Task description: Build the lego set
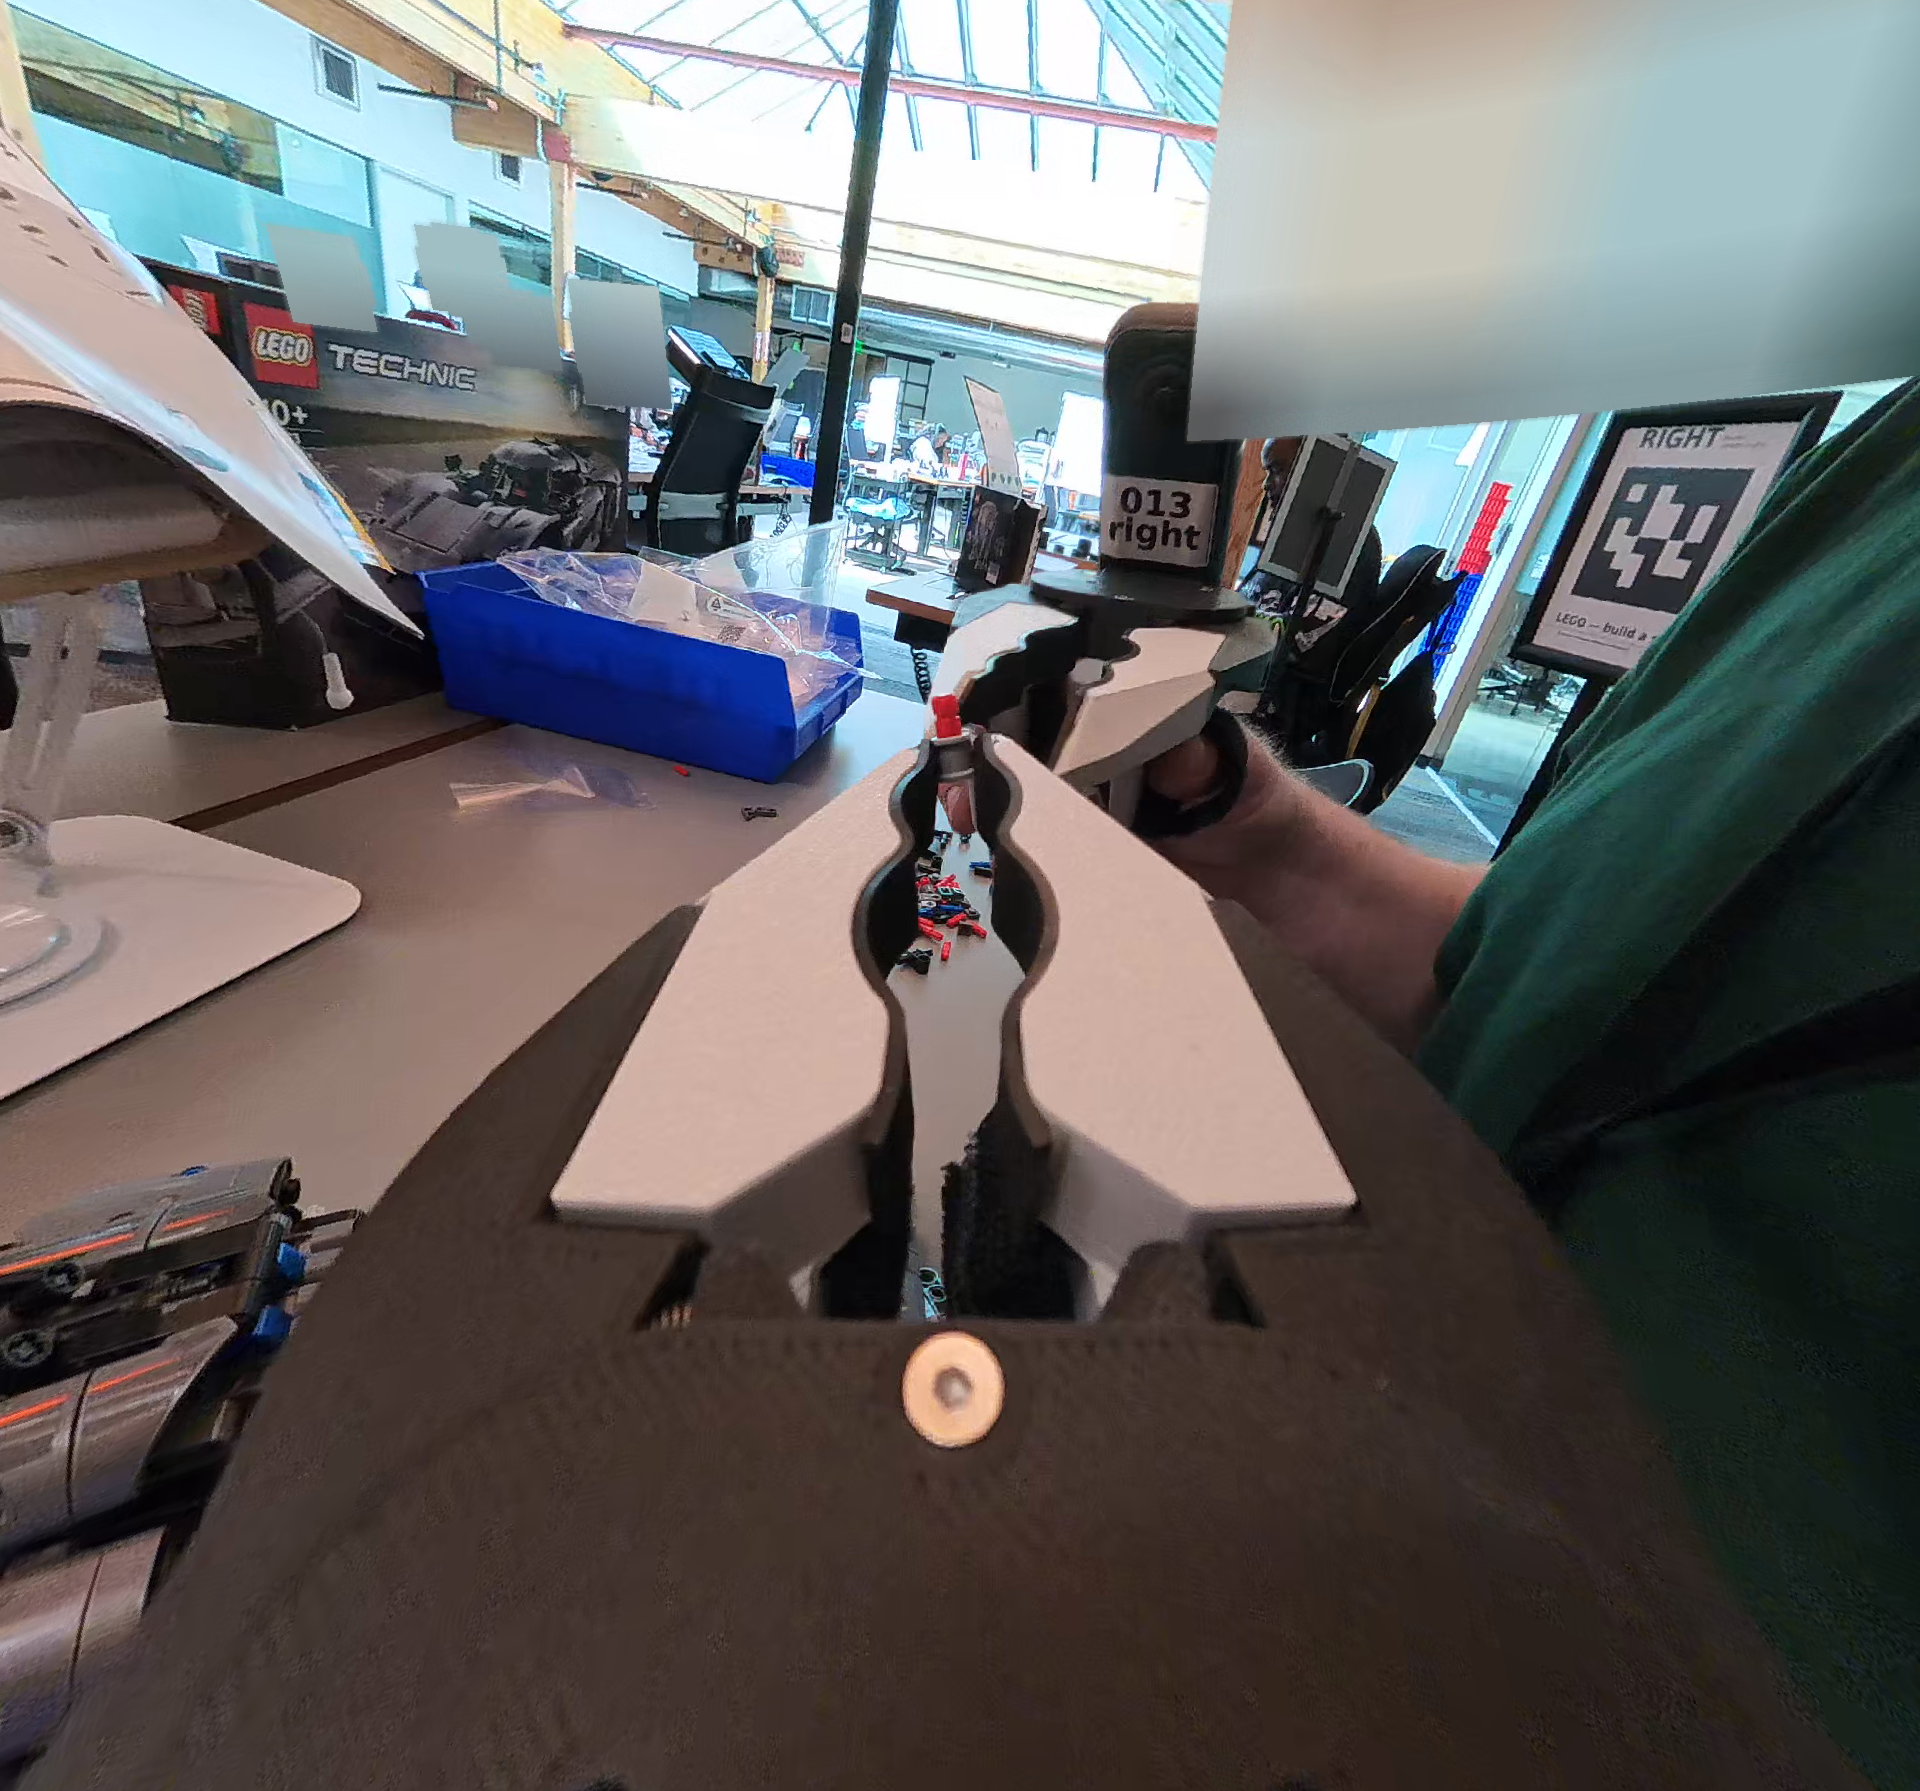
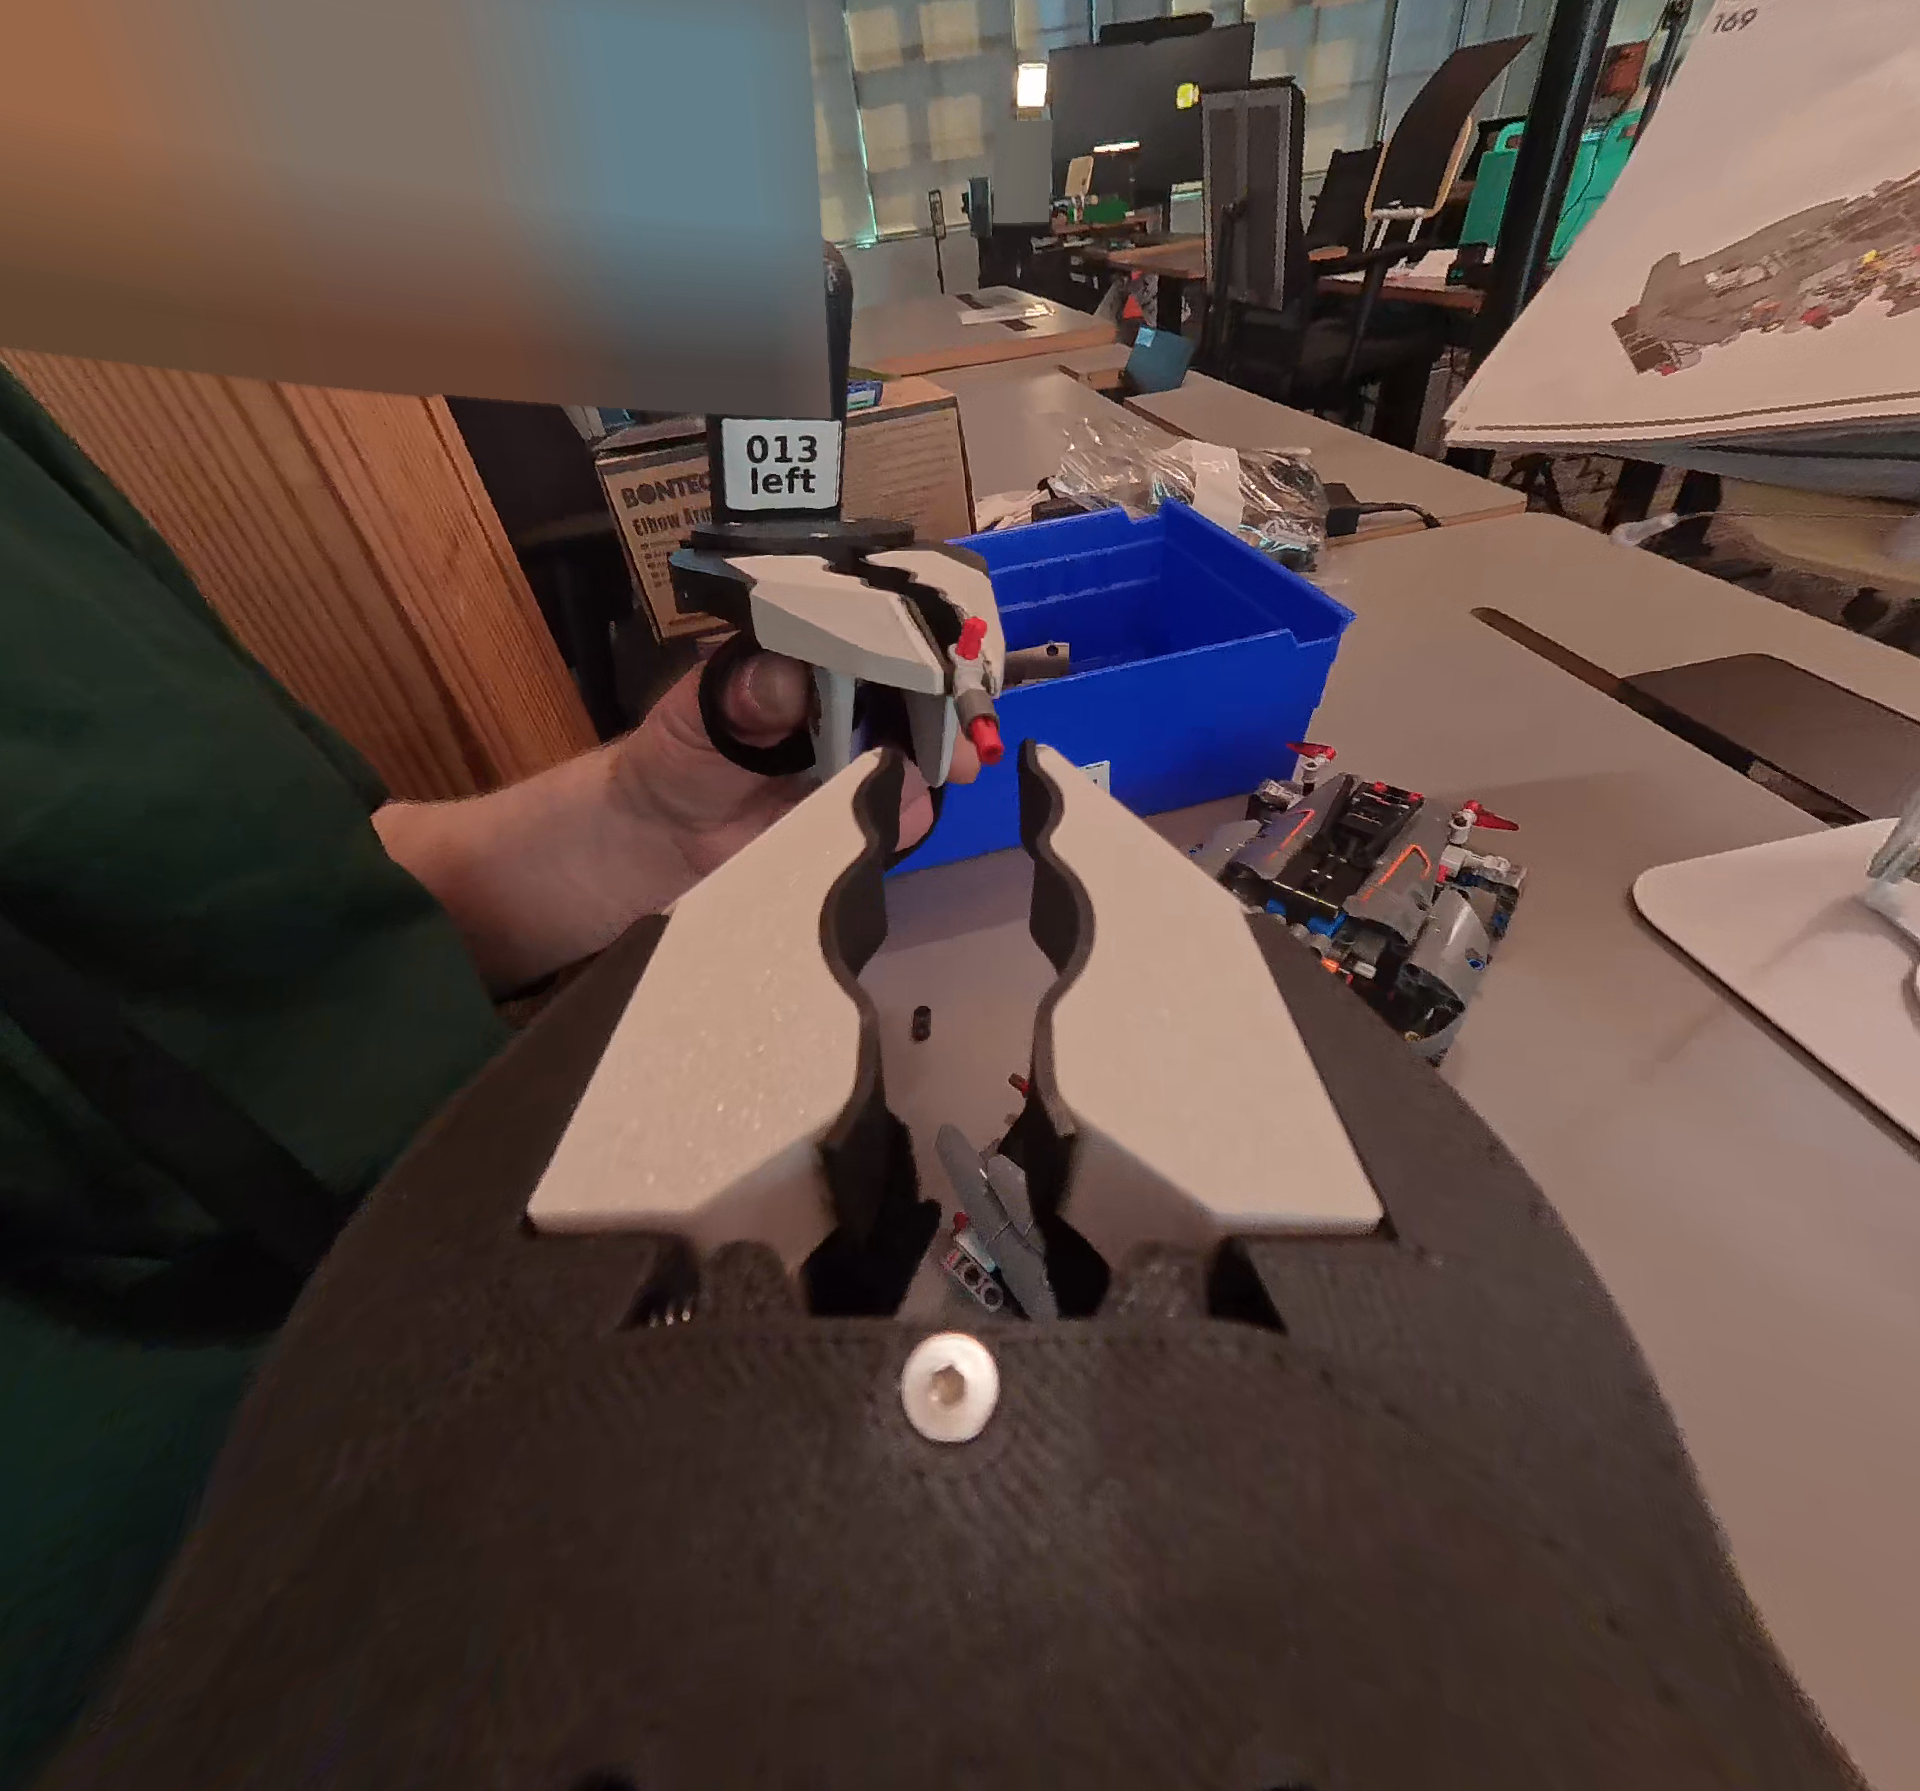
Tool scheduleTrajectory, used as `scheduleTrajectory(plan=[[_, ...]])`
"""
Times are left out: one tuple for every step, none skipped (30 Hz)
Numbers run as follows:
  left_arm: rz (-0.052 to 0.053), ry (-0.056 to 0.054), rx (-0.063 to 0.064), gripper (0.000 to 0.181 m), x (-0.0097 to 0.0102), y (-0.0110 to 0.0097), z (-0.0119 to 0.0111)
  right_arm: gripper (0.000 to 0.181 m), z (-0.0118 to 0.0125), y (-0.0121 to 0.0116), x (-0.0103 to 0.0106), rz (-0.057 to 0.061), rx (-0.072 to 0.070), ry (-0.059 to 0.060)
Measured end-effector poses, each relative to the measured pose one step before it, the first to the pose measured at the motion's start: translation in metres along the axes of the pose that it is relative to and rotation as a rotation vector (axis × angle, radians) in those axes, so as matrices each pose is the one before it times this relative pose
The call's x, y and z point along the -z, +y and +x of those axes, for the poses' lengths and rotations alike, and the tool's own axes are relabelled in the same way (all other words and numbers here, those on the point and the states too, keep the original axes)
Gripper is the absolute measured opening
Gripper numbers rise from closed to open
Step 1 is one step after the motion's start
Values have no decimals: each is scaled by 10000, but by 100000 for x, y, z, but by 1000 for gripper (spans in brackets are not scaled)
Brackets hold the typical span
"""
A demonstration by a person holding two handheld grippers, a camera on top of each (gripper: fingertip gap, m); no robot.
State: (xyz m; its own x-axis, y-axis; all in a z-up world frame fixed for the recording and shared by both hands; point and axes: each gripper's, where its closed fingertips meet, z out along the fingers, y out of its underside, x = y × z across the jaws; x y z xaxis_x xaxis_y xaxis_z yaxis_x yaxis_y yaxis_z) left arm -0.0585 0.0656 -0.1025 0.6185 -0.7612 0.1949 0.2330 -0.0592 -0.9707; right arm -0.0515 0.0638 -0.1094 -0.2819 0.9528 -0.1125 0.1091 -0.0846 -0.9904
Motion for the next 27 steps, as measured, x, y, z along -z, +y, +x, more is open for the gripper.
scheduleTrajectory(plan=[[7,24,-9,4,-9,9,15,21,-124,-144,-129,17,36,-43],[3,38,-31,4,-18,4,58,19,-101,-218,-94,81,47,-30],[20,65,-29,4,-3,-33,101,16,42,-130,-72,36,21,51],[0,34,-6,4,-3,-19,47,8,252,48,-77,-58,0,149],[-26,-54,-22,4,12,36,-98,6,132,146,-94,-106,-35,40],[-17,26,-2,4,27,30,-30,6,11,26,-40,-37,-25,-44],[-1,59,37,4,24,-7,26,5,-21,-8,-16,-9,35,-22],[19,32,-10,4,24,-47,9,5,-48,-24,-17,-15,51,-4],[17,-28,-39,4,-3,-39,-34,5,-1,-49,-9,-15,82,55],[22,-30,-29,4,-6,-50,-44,5,33,-42,-10,-31,157,106],[27,-14,-1,4,-19,-50,-33,5,16,-33,3,-46,178,112],[38,-20,28,5,-34,-53,-67,5,54,-69,7,-44,193,139],[34,-38,43,5,-38,-60,-101,5,102,-70,7,-64,194,175],[30,-39,22,5,-18,-63,-93,5,89,-56,-3,-88,203,169],[28,-57,0,6,-4,-60,-118,5,91,-78,7,-77,241,180],[34,-85,-11,7,16,-76,-133,5,121,-119,34,-58,239,197],[32,-50,-24,8,22,-82,-84,5,158,-97,33,-63,204,194],[36,-54,-4,9,46,-106,-84,5,204,4,7,-105,249,228],[55,-181,-7,12,69,-137,-256,5,237,47,-23,-102,256,241],[27,-134,-78,12,60,-108,-160,4,111,37,-68,-70,166,140],[-72,-32,-126,12,-3,-5,30,4,-1,50,-97,-56,120,51],[-131,-115,-148,13,-40,66,-53,4,38,77,-99,-62,147,97],[-111,-202,-190,13,-40,51,-142,4,-41,140,-143,-110,137,34],[-106,-149,-206,13,-31,40,-58,4,-114,121,-135,-102,107,-17],[-131,-108,-154,13,-56,96,-32,4,-16,31,-109,-54,131,70],[-124,-91,-102,12,-43,103,-44,4,16,56,-93,-94,210,122],[-138,-90,-64,9,-37,153,-83,4,-66,69,-106,-124,220,67]])
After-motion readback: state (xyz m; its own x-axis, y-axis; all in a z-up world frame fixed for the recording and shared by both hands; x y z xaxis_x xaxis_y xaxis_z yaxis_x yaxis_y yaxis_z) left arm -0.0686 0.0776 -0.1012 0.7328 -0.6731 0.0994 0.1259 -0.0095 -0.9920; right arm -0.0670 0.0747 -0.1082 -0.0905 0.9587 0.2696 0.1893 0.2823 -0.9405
